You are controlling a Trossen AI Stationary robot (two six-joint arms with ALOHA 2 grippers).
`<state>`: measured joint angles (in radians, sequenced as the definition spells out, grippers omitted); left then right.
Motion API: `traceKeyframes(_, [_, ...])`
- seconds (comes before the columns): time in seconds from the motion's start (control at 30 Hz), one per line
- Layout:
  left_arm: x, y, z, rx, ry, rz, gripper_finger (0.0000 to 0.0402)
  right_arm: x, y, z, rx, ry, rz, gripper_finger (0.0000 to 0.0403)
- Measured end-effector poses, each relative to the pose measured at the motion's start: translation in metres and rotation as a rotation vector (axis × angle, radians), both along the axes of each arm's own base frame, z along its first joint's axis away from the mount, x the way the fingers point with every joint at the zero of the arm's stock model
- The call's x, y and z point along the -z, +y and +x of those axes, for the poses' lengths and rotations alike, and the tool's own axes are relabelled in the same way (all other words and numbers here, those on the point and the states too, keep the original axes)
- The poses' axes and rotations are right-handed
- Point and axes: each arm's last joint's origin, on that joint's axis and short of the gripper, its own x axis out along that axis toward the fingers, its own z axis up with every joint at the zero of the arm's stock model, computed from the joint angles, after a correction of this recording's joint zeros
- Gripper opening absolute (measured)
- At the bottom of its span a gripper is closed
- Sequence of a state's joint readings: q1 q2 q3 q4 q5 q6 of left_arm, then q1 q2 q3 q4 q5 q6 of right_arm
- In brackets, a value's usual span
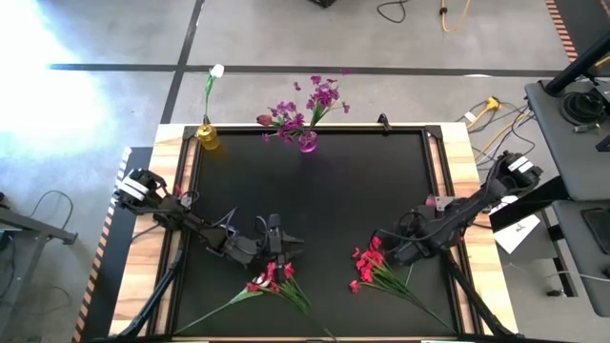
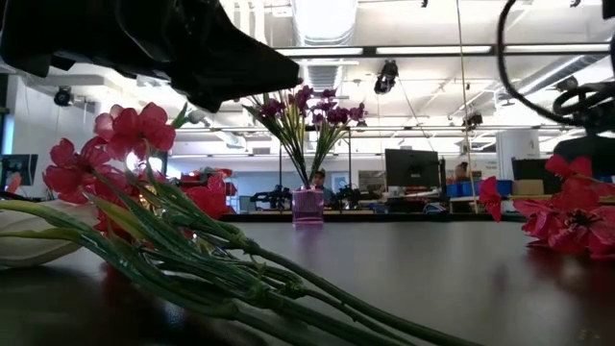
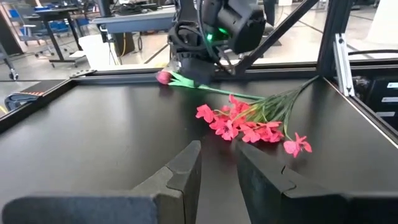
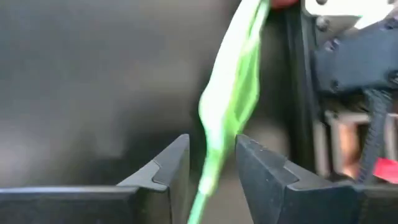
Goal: Sort flowers into vase by color
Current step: Put the red tulip into the purple vase
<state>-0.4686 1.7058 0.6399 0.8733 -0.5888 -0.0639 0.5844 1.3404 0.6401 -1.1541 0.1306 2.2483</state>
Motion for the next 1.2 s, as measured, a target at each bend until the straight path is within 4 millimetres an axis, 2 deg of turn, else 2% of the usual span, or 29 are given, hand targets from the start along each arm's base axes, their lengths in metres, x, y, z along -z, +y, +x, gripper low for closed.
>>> traceKeyframes(0.1, [-0.001, 0.0, 0.001, 0.0, -0.003, -0.001, 0.0086, 0.007, -0.001, 0.001, 0.018, 0.003, -0.049, 0.0107])
traceKeyframes(0.27, [-0.004, -0.002, 0.003, 0.003, -0.013, -0.004, 0.0086, 0.021, 0.004, 0.004, 0.034, 0.052, -0.02, 0.0086])
traceKeyframes(0.4, [-0.006, -0.003, 0.004, 0.003, -0.019, -0.002, 0.0086, 0.025, 0.008, 0.011, -0.03, 0.044, -0.03, 0.007])
traceKeyframes(0.53, [-0.005, -0.002, 0.003, 0.003, -0.016, 0.002, 0.0086, 0.004, 0.021, 0.04, -0.149, -0.099, -0.102, 0.0035])
traceKeyframes(0.6, [-0.004, -0.002, 0.002, 0.001, -0.01, 0.005, 0.0086, -0.006, 0.021, 0.046, -0.261, -0.087, -0.14, 0.0017])
traceKeyframes(0.7, [-0.002, -0.001, 0.001, 0.002, -0.007, 0.016, 0.0086, -0.016, 0.023, 0.065, -0.409, -0.134, -0.118, 0.0015])
traceKeyframes(0.8, [-0.001, -0.001, 0.0, 0.002, -0.005, 0.018, 0.0086, -0.02, 0.014, 0.07, -0.507, -0.083, -0.145, 0.0014])
traceKeyframes(0.93, [-0.001, -0.001, 0.0, 0.003, -0.006, 0.017, 0.0086, -0.02, -0.004, 0.08, -0.57, -0.051, -0.112, 0.0034])
traceKeyframes(1.1, [0.002, -0.002, -0.004, 0.01, 0.035, 0.038, 0.0086, -0.012, -0.023, 0.092, -0.658, -0.054, 0.03, 0.0107])
traceKeyframes(1.2, [0.003, -0.001, -0.012, 0.021, 0.062, 0.046, 0.0086, -0.012, -0.036, 0.096, -0.669, -0.036, 0.042, 0.0141])
